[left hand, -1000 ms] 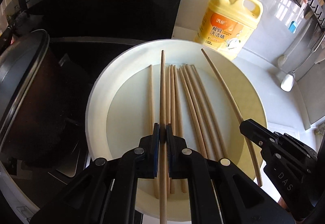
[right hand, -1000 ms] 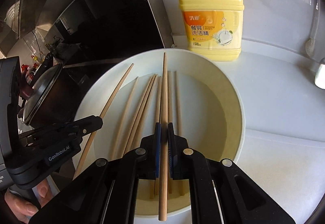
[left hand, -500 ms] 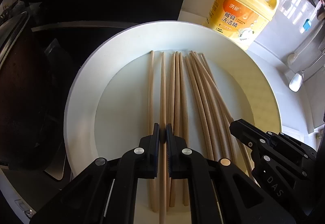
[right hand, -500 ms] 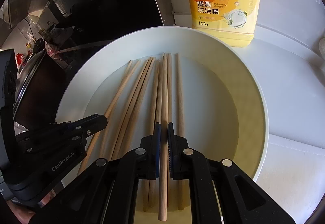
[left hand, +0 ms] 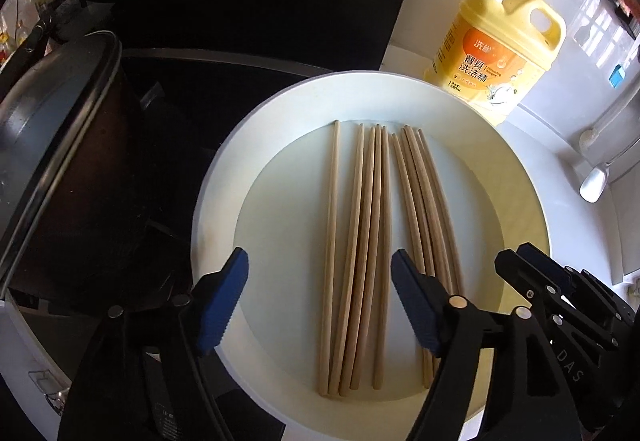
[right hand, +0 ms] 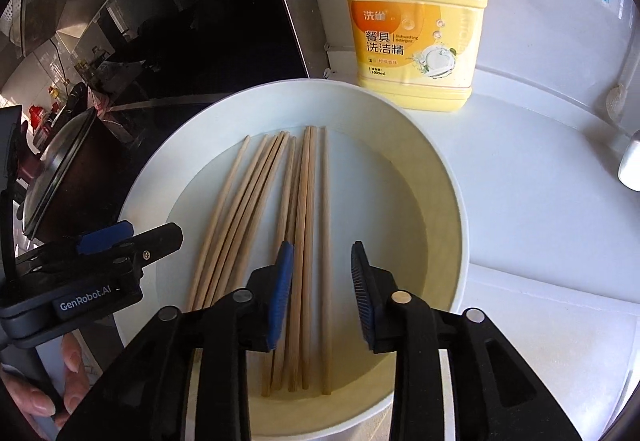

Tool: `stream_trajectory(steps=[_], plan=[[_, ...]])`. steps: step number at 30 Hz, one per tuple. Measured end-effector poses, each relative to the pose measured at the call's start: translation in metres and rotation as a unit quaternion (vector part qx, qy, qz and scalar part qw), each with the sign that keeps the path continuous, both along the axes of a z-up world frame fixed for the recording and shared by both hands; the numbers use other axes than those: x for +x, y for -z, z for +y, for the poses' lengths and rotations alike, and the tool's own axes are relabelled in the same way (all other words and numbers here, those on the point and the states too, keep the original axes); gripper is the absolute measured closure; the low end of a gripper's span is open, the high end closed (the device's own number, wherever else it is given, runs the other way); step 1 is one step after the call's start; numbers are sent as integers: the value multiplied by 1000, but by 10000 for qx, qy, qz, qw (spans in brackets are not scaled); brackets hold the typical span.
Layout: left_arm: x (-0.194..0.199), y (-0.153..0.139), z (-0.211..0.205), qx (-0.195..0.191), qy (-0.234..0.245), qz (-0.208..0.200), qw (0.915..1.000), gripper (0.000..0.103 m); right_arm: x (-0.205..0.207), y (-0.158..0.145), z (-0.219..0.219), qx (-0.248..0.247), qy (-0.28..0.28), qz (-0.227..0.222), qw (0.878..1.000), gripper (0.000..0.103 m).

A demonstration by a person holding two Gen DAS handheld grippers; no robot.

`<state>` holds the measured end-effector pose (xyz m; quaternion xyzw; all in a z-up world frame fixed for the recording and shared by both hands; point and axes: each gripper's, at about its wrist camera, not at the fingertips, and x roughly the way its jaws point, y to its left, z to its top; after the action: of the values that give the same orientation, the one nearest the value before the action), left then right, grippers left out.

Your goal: Organize utensils

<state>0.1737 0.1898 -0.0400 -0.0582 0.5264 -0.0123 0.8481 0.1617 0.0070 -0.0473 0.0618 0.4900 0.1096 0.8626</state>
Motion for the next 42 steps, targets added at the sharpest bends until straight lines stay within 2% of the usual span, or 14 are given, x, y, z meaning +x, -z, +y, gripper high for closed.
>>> stream_trajectory(steps=[2,4,16,25,42], plan=[[-2,-5,2,24,-58,3,10000,15,-5,-6,-3,5,7,-40,10000,60],[-6,-10,4,91,-123,10,9999,10,-9,-10,-6,57,26,-37,10000,54],[-21,-25,6,256,-136,63,9996,7,-22,-26,-11,80,68,6,9999,40],[-28,-30,8,174,-210,132,9995,6,-29,-29,-18,70,212,114,9997,38],[-41,-45,4,492,-251,-22,9985,6,-33,-38,-25,105,254,108,9996,36]])
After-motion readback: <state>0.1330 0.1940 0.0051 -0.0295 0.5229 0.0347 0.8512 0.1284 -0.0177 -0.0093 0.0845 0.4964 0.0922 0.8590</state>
